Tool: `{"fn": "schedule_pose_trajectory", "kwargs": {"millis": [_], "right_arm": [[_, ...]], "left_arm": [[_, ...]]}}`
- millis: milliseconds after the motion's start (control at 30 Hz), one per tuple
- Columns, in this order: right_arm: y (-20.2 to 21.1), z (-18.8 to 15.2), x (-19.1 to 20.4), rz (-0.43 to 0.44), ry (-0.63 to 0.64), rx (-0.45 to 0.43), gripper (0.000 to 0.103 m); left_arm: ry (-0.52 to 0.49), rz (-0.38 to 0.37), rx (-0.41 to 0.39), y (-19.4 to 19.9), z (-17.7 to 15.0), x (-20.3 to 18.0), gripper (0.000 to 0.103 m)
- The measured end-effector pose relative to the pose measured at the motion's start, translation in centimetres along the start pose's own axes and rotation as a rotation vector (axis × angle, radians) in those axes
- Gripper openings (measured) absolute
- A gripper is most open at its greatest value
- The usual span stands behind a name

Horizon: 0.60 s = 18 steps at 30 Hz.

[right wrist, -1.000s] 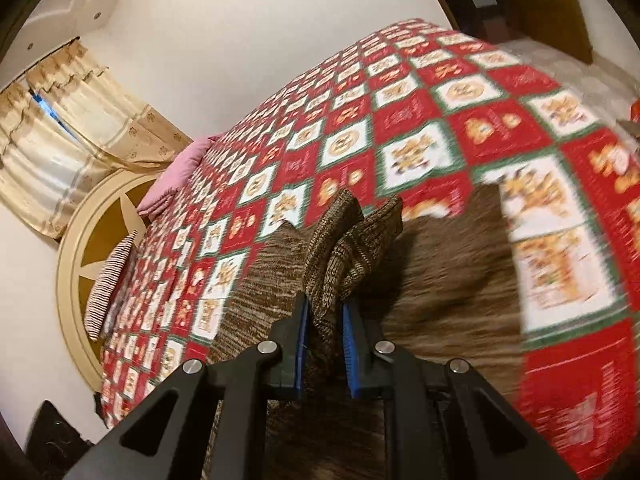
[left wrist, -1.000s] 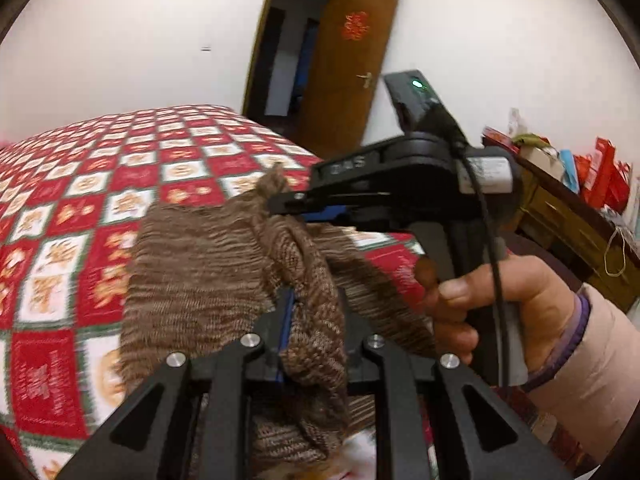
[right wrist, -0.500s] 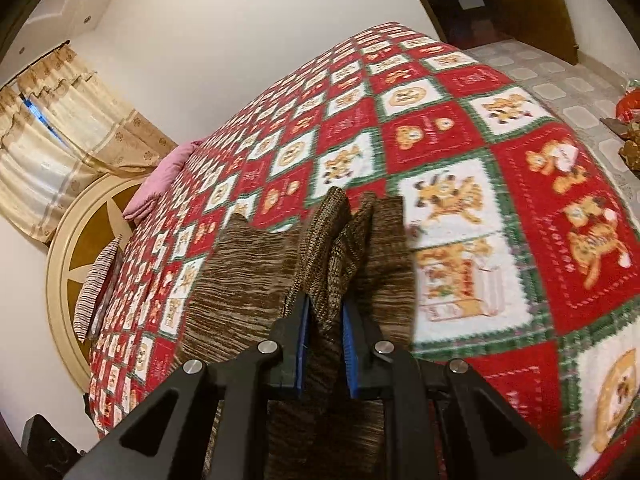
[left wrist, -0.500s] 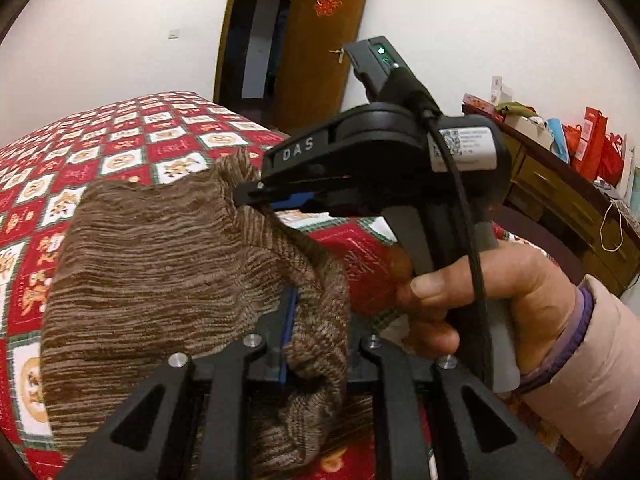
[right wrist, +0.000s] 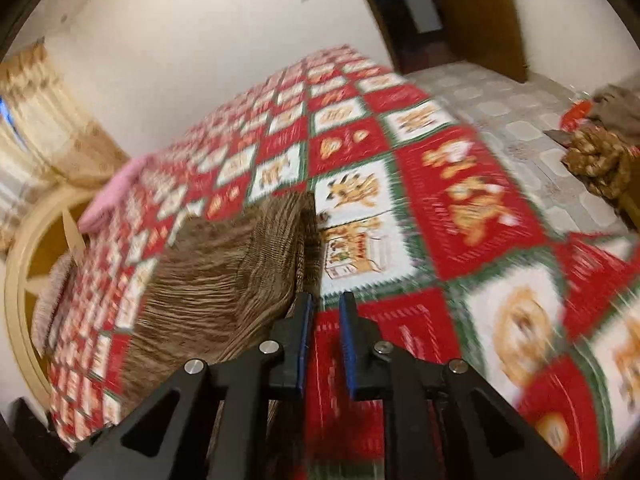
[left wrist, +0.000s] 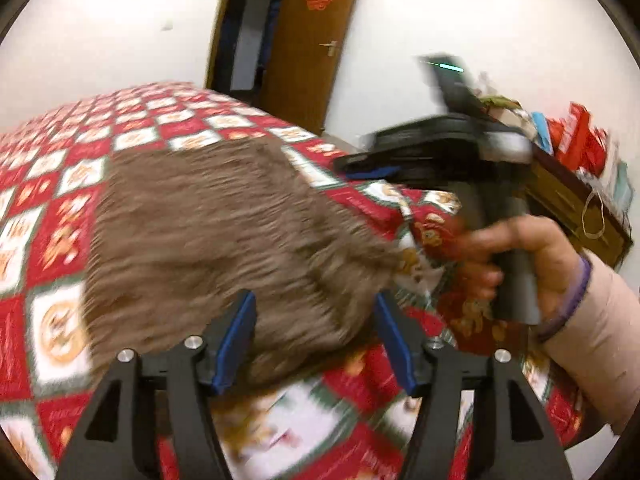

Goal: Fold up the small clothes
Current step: 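Lower the fold onto the sweater and open both grippers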

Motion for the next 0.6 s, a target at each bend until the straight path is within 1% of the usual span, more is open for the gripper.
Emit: {"fn": "schedule_pose_trajectory", "kwargs": {"millis": [67,167,200,233,267,300,400,433,467,533,567,600], "right_arm": [[2.3,-0.6,0.3,0.02,-0.032,-0.046,0.015],[4.1,-2.4,1.3,0.014,-0.007,-0.039,0.019],[4.6,-3.1,1.6,0.001,0.007,-0.032,0.029],[5.1,-3.8,2.0,-0.013,0.022,-0.033,0.045],[5.4,-4.2,2.5,-0.013,0.031,-0.039,0.053],[5.7,-4.5,3.0,-0.007,0.042,-0.048,0.06],[6.9,-5.3,5.1,0.04,0.071,-0.083,0.06],[7.1,-5.5,6.1,0.078,0.08,-0.087,0.06],[6.9,-6.1,7.3,0.107,0.1,-0.071,0.06],[6.3,-7.1,8.3,0.077,0.144,-0.043,0.059],[5.9,-7.8,8.7,0.057,0.174,-0.034,0.057],[5.6,-8.2,8.9,0.053,0.186,-0.025,0.04]], "left_arm": [[0.058,0.009,0.012,0.7,-0.4,2.1,0.064],[0.113,0.047,-0.004,2.4,-0.5,5.0,0.064],[0.131,0.066,-0.018,3.1,-0.3,6.0,0.065],[0.155,0.086,-0.031,3.7,-0.2,7.0,0.068],[0.175,0.1,-0.039,4.1,0.0,7.8,0.076],[0.2,0.12,-0.048,4.5,0.1,8.6,0.078],[0.235,0.168,-0.047,4.9,0.2,10.3,0.078],[0.241,0.19,-0.036,4.8,0.1,10.9,0.078],[0.246,0.21,-0.02,4.7,-0.2,11.3,0.078],[0.262,0.229,0.001,4.5,-0.7,11.9,0.078],[0.27,0.238,0.007,4.4,-0.9,12.1,0.078],[0.272,0.244,0.01,4.4,-1.1,12.3,0.078]]}}
Point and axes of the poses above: each gripper's, at about its wrist camera, not at the fingertips, and y roughly against the way its jaws point, x to its left, z to its top, the point moved 10 cm from there along -y, roughly the way its jaws point, and after that the axes turned 11 degrees about z, right-handed, at the moved point
